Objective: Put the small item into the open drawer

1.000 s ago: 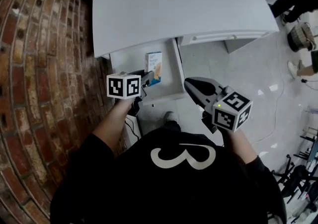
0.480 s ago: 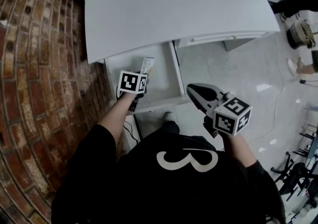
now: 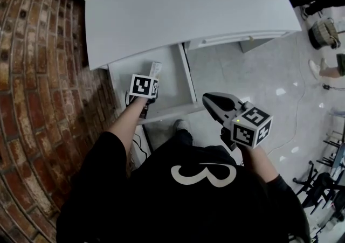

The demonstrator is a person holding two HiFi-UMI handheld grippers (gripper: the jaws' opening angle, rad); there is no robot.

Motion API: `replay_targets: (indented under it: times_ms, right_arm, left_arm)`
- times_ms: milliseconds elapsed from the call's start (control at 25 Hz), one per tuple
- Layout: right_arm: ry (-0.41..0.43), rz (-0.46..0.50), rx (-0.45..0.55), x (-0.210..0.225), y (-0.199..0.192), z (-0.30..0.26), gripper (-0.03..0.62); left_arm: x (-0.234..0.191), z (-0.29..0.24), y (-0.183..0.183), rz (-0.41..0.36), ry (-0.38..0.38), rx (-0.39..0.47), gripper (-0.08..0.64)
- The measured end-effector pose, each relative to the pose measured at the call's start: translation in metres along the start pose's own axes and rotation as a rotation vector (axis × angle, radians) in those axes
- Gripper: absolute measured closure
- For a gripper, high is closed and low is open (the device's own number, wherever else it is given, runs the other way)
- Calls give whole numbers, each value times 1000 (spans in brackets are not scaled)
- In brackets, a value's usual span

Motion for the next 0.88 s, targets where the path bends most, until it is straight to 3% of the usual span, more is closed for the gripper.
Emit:
replay_targets:
  times_ms: [200,520,680,880]
  right_arm:
    - [0,-2,-6,-2,0,-2,581]
    - [-6,-13,-3,-3,-3,-4,581]
    - [-2,-17,61,-5,2,0,581]
    - [-41,71,95,-14,12,5,581]
  left_arm:
    - [0,-7,0,23,-4,-9,459]
    - [-2,-7,0,93,-79,18,359]
    - [-4,5,2,118,-104,69,293]
    - [-4,37,6,142,-147,142,290]
Point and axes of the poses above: the fingertips, and each gripper's own axes: z backward along the fingers, x to its right, y out of its top, the point moved 9 cm from there along z, backward along the fingers, and after that the axes turned 13 degrees about z, right-handed, at the moved point
